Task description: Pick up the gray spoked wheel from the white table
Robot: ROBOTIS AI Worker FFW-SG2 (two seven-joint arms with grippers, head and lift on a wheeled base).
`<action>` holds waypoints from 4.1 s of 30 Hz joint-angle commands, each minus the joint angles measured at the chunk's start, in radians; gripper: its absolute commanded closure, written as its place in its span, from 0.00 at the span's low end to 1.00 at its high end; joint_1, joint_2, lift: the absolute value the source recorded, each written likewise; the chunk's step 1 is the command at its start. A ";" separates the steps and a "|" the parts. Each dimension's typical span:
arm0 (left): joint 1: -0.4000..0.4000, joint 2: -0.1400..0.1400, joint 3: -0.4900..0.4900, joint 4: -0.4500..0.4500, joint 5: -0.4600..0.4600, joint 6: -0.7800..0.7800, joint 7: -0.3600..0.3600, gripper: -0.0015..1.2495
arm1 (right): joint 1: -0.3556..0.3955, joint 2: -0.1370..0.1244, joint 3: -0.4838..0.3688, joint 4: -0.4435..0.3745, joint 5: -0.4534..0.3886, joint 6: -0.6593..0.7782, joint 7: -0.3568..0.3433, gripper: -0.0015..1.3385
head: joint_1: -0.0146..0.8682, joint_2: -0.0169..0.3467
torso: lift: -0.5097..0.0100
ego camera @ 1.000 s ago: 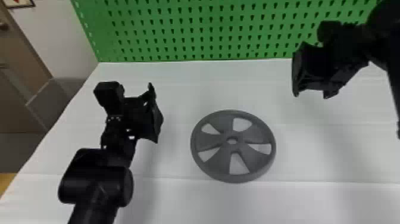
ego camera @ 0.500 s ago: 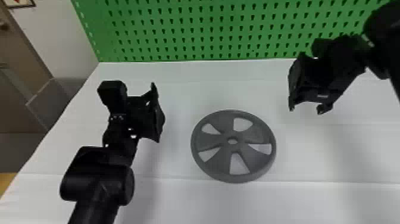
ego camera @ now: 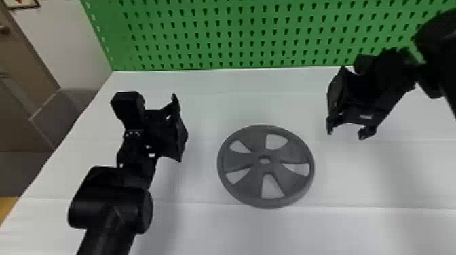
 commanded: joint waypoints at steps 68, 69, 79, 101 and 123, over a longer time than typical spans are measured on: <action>-0.002 0.009 -0.003 0.005 -0.012 0.000 0.000 0.29 | 0.007 0.067 0.214 0.164 -0.645 -0.337 -0.589 0.34 | 0.90 0.45 | 0.86; -0.002 0.009 -0.003 0.005 -0.012 0.000 0.000 0.29 | 0.010 0.067 0.215 0.164 -0.645 -0.337 -0.589 0.34 | 0.90 0.45 | 0.86; -0.004 0.009 -0.005 0.005 -0.012 0.000 0.000 0.29 | 0.018 0.065 0.186 0.177 -0.685 -0.330 -0.589 0.34 | 0.90 0.45 | 0.86; -0.008 0.009 -0.011 0.006 -0.011 0.000 0.002 0.29 | 0.134 0.087 0.131 0.085 -0.610 -0.370 -0.585 0.35 | 0.90 0.45 | 0.86; -0.008 0.008 -0.012 0.008 0.000 0.000 0.002 0.29 | 0.176 0.094 0.226 0.057 -0.317 -0.371 -0.264 0.35 | 0.90 0.45 | 0.86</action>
